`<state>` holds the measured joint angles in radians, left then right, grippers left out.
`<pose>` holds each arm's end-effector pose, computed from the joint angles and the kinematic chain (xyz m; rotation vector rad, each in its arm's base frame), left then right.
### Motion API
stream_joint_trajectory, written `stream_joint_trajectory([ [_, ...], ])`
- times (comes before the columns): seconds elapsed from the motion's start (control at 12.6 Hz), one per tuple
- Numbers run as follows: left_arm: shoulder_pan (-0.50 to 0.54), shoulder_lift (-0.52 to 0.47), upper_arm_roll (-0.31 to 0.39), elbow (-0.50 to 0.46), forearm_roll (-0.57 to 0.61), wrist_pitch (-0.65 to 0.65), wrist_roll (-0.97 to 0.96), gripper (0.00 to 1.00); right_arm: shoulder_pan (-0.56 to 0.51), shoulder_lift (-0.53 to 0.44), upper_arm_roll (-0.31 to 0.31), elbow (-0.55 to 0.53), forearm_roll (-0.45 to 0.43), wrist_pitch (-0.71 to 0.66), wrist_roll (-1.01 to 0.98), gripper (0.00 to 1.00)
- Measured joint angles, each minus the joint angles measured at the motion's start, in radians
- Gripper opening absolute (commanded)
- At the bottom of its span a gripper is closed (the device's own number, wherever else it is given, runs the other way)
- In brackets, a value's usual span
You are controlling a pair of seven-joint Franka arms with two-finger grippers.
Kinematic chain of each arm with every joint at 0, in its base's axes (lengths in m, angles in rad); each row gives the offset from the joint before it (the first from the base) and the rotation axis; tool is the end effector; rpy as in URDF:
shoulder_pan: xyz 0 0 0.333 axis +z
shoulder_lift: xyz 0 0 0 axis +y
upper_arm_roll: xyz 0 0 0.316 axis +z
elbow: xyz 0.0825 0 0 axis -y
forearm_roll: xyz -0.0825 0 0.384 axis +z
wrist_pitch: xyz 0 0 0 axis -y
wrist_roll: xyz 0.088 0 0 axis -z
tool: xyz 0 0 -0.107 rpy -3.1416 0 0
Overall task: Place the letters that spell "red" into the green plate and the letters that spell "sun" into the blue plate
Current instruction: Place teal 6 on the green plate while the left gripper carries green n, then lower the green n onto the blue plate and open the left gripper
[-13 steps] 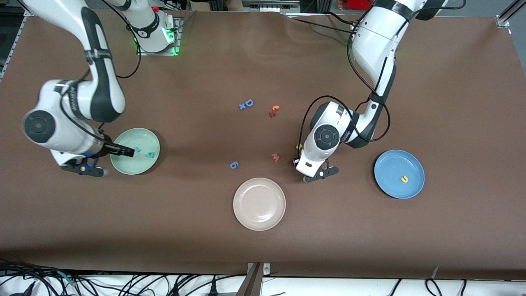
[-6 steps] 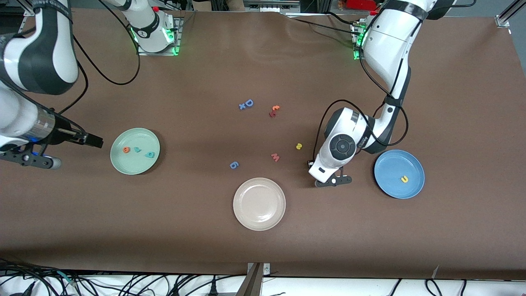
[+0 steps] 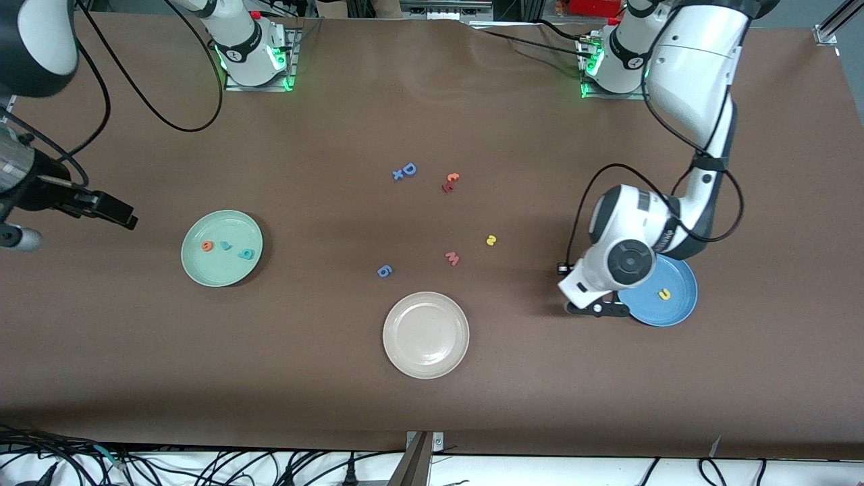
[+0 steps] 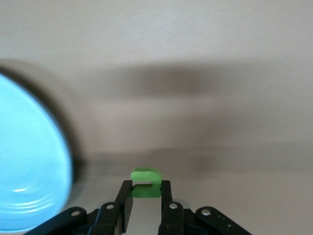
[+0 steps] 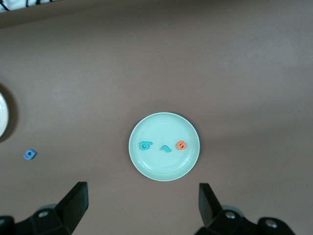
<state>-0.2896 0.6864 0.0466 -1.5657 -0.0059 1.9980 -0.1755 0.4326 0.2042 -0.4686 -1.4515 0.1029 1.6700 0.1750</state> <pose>0.6519 -0.1659 0.2221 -3.0396 0.1082 0.3708 0.6195 0.0159 0.5815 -3.1105 0.3267 -0.0550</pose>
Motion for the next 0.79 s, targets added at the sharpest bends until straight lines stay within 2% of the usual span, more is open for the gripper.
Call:
stream_joint_trajectory([
  [0.47,0.107,-0.010,0.003,-0.001,0.004,-0.042,0.264,0.08,0.001,-0.012,0.002,-0.001,0.000,-0.003,0.000,1.00],
  [0.63,0.139,-0.011,0.003,0.000,0.041,-0.041,0.330,0.08,0.001,-0.012,0.002,-0.001,0.000,-0.003,0.000,1.00],
  [0.79,0.155,-0.012,0.003,0.002,0.059,-0.040,0.353,0.12,-0.008,-0.012,0.010,-0.001,0.000,-0.003,0.000,1.00],
])
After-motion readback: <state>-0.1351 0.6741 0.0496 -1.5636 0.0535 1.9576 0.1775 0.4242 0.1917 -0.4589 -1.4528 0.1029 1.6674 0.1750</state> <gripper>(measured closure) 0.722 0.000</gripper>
